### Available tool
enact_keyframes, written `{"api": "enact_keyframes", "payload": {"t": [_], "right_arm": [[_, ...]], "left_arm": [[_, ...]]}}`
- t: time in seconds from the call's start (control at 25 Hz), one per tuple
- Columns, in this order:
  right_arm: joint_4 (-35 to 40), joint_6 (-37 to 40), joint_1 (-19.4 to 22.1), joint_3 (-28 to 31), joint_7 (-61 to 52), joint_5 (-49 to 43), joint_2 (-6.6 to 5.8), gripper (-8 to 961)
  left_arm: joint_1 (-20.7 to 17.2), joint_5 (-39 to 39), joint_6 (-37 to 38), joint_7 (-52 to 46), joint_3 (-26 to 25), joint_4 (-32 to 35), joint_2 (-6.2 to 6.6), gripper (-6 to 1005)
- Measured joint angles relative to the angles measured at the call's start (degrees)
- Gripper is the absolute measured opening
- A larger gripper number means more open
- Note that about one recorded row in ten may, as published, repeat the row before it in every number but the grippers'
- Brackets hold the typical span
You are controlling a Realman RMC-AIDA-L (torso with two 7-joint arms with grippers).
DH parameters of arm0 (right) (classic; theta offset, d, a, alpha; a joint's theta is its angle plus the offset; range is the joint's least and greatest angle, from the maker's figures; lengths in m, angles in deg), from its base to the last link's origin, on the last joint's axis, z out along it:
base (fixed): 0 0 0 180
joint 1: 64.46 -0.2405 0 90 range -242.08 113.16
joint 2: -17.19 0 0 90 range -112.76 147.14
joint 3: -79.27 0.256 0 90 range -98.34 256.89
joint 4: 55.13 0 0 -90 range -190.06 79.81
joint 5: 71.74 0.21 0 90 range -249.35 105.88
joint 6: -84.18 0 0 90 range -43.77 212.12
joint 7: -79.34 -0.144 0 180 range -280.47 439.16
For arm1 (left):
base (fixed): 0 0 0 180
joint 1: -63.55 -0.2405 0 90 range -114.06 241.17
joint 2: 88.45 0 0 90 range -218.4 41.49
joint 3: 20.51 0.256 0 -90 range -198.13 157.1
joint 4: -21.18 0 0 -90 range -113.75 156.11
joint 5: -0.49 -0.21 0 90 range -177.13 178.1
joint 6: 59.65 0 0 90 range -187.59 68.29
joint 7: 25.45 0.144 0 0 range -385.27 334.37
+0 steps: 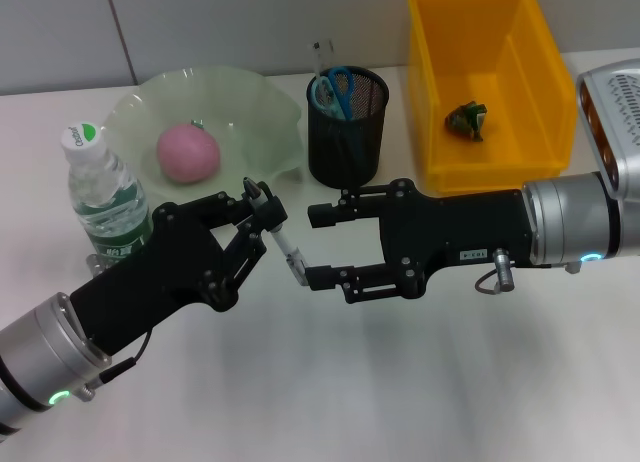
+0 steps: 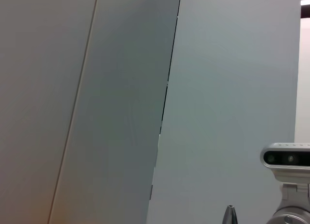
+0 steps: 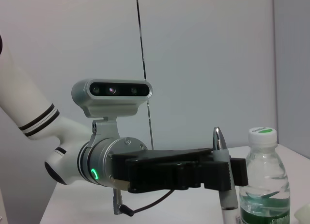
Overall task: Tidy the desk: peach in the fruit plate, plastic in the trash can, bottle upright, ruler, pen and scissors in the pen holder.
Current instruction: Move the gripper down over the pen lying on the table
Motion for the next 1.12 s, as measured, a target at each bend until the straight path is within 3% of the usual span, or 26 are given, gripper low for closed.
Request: {"api": "enact_keyframes", "payload": {"t": [1.12], "right_arm": [[-0.56, 1.41, 0.95, 0.54, 2.26, 2.44, 0.00, 681]], "left_arm": [[0.24, -0.14, 0.37, -0.09, -0.07, -0.67, 0.00, 143]]}}
